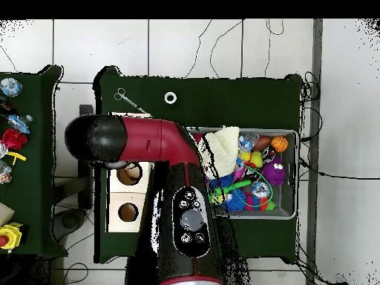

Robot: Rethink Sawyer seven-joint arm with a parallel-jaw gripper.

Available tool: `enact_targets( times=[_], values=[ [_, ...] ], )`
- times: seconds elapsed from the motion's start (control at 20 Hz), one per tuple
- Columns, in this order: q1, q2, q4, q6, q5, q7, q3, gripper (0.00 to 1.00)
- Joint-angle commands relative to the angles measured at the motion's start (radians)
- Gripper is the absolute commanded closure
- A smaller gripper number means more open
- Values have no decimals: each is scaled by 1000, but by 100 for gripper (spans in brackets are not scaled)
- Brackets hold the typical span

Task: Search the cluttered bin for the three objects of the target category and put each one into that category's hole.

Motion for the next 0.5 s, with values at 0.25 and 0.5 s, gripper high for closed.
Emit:
enact_targets(
  times=[0.25, 0.5],
  values=[
    [-292, -63, 161, -15, -172, -323, 112, 100],
    [-455, -35, 178, -61, -251, -452, 227, 100]
  ],
)
